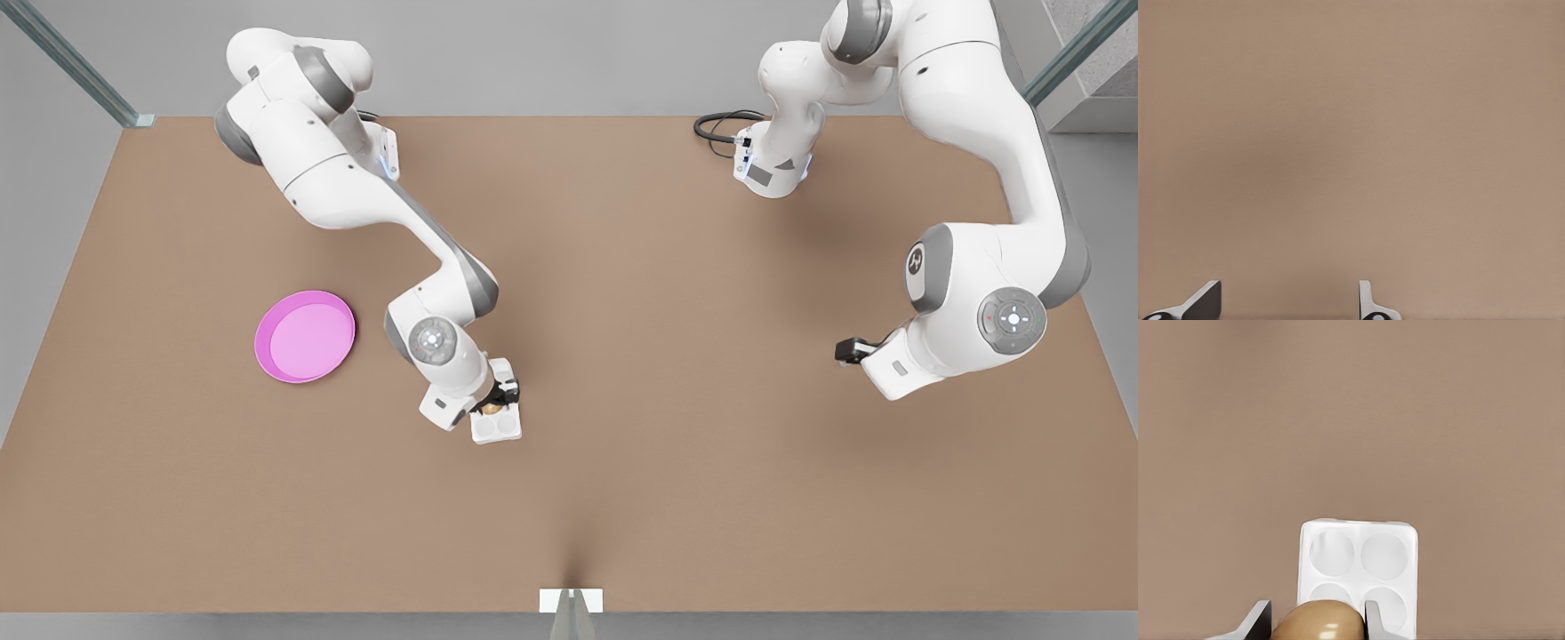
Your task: Pack egg into the box and close the box lid
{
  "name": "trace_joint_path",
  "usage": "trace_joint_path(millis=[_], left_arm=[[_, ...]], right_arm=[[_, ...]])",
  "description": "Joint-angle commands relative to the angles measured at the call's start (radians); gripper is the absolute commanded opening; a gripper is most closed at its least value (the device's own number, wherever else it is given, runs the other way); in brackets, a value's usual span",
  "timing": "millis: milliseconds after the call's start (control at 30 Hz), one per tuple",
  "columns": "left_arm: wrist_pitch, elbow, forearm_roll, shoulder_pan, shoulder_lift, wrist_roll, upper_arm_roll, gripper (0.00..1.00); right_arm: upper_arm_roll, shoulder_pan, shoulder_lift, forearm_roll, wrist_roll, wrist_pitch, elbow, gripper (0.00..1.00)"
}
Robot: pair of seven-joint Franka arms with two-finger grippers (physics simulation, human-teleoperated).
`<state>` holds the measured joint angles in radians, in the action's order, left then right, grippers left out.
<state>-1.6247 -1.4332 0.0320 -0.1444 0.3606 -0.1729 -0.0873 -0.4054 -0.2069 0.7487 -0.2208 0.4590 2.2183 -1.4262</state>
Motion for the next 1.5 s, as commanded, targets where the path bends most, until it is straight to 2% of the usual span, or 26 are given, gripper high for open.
trace_joint_path(millis=[0, 167, 233, 367, 400, 433, 467, 500, 533, 567, 633, 700, 733, 767, 833, 867, 900, 933, 967, 1033, 1133, 1467], left_arm=[[-0.006, 0.0, 0.0, 0.0, 0.0, 0.001, 0.0, 1.0], [-0.006, 0.0, 0.0, 0.0, 0.003, 0.001, 0.0, 1.0], [-0.007, 0.0, 0.0, 0.0, 0.005, 0.001, 0.0, 1.0], [-0.007, 0.0, 0.002, 0.0, 0.005, 0.001, 0.0, 1.0], [-0.007, 0.0, 0.0, 0.0, 0.003, 0.001, 0.0, 1.0], [-0.007, 0.0, 0.002, 0.0, 0.005, 0.001, 0.0, 1.0], [-0.007, 0.0, 0.002, 0.0, 0.004, 0.001, 0.0, 1.0], [-0.012, 0.0, 0.002, 0.0, 0.003, 0.001, 0.0, 1.0], [-0.012, 0.0, 0.002, 0.0, 0.005, 0.001, 0.0, 1.0], [-0.012, 0.0, 0.002, 0.0, 0.005, 0.001, 0.0, 1.0], [-0.014, 0.0, 0.002, 0.0, 0.005, 0.001, 0.0, 1.0], [0.087, 0.004, 0.003, -0.104, 0.012, 0.065, 0.0, 1.0], [0.227, 0.028, 0.003, -0.282, 0.012, 0.291, 0.0, 0.83], [0.313, 0.028, -0.006, -0.449, 0.012, 0.464, 0.001, 0.22], [0.322, 0.028, -0.135, -0.696, 0.017, 0.834, 0.003, 0.21], [0.301, 0.028, -0.236, -0.768, 0.061, 0.95, 0.003, 0.21], [0.158, 0.039, -0.29, -0.846, 0.126, 1.148, 0.003, 0.21], [-0.023, 0.071, -0.337, -0.889, 0.218, 1.34, 0.004, 0.21], [-0.285, 0.126, -0.36, -0.937, 0.331, 1.549, 0.006, 0.21], [-0.604, 0.139, -0.365, -0.968, 0.419, 1.679, 0.02, 0.21], [-0.874, 0.249, -0.365, -0.963, 0.584, 1.701, 0.018, 0.21], [-0.905, 0.246, -0.36, -0.896, 0.583, 1.669, -0.012, 0.21]], right_arm=[[0.0, 0.0, 0.003, -0.005, 0.13, -0.008, -0.002, 0.58], [0.0, 0.004, 0.014, -0.02, 0.129, -0.008, 0.001, 0.6], [0.0, 0.004, 0.017, -0.02, 0.135, -0.009, 0.003, 1.0], [-0.012, -0.011, 0.001, -0.018, 0.135, -0.014, 0.01, 1.0], [-0.015, -0.014, -0.103, -0.022, 0.118, -0.087, 0.012, 1.0], [-0.007, 0.003, -0.225, -0.032, 0.057, -0.256, 0.015, 1.0], [0.02, 0.067, -0.308, -0.017, -0.164, -0.377, 0.056, 1.0], [0.315, 0.072, -0.497, 0.152, -0.499, -0.531, -0.034, 1.0], [0.313, 0.148, -0.686, 0.152, -0.461, -0.534, -0.258, 1.0], [0.301, 0.165, -0.716, 0.167, -0.385, -0.569, -0.278, 1.0], [0.304, 0.202, -0.683, 0.156, -0.388, -0.677, -0.146, 1.0], [0.304, 0.21, -0.654, 0.163, -0.385, -0.68, -0.094, 1.0], [0.304, 0.211, -0.654, 0.161, -0.385, -0.684, -0.099, 1.0], [0.309, 0.225, -0.649, 0.164, -0.375, -0.683, -0.097, 1.0], [0.309, 0.233, -0.62, 0.161, -0.367, -0.678, -0.082, 1.0], [0.31, 0.247, -0.621, 0.153, -0.37, -0.684, -0.082, 1.0], [0.31, 0.294, -0.621, 0.155, -0.373, -0.684, -0.082, 1.0], [0.31, 0.336, -0.618, 0.159, -0.376, -0.684, -0.085, 1.0], [0.31, 0.333, -0.606, 0.147, -0.373, -0.715, -0.088, 1.0], [0.31, 0.337, -0.598, 0.141, -0.372, -0.764, -0.088, 1.0], [0.31, 0.342, -0.598, 0.138, -0.373, -0.764, -0.086, 1.0], [0.31, 0.342, -0.583, 0.109, -0.375, -0.784, -0.086, 1.0]])
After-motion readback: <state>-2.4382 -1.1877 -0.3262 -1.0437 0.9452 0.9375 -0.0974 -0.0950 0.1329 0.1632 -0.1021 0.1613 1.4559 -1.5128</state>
